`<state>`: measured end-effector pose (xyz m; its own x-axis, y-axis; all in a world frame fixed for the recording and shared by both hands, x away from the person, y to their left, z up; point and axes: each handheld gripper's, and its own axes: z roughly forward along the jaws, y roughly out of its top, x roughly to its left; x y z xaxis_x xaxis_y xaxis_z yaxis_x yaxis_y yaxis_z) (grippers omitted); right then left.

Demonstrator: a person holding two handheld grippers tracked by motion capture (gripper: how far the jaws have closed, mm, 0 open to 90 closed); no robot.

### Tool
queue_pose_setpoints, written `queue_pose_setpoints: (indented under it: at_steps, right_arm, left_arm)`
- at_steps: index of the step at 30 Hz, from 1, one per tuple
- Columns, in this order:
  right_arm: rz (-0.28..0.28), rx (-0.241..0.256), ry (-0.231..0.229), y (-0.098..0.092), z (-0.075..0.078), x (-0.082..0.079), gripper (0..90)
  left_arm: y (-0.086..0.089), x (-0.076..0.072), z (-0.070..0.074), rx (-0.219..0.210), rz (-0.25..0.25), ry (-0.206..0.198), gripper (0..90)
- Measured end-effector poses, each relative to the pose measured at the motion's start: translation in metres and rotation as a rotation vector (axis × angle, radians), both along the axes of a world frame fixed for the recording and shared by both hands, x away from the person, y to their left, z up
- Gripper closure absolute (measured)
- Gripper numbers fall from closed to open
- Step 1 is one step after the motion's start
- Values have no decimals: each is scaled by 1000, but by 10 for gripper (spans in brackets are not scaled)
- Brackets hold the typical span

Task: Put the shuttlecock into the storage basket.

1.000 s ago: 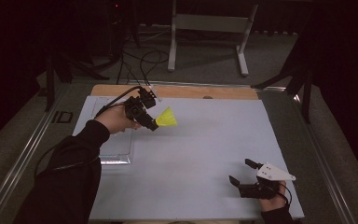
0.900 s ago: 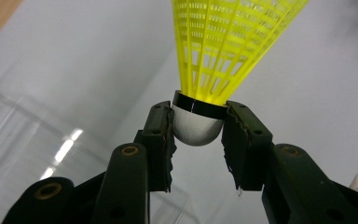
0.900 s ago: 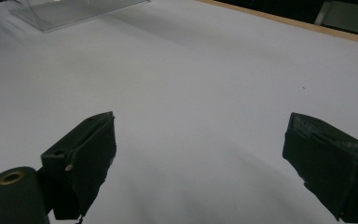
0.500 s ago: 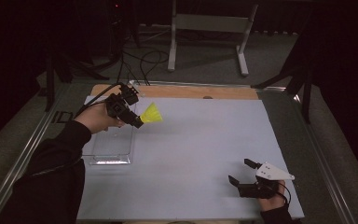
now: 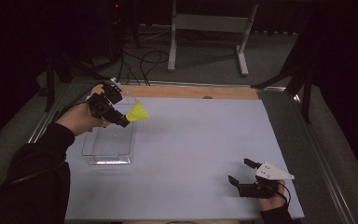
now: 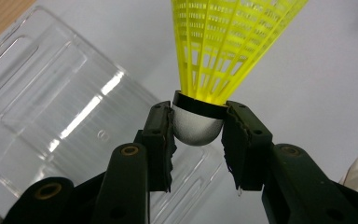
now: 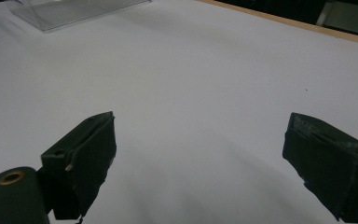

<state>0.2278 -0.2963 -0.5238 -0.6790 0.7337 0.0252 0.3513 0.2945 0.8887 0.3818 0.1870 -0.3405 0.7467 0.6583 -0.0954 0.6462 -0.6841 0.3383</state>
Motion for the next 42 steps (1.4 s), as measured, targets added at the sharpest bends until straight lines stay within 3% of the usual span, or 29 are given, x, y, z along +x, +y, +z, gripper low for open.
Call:
queue_pose_setpoints:
  at_steps: [15,28,36,42]
  right_arm:
    - [4,-1,4,1,-1,1,98]
    - [38,-5,-14,6,-1,1,99]
    - [75,10,-62,7,0,0,112]
    - [63,5,-30,7,-2,2,111]
  left_arm:
    - [44,-10,0,-27,95,16,644]
    - [76,-21,-4,-48,158,5,644]
    - [88,-25,-15,-49,185,14,644]
    - [96,-26,-28,-60,197,26,643]
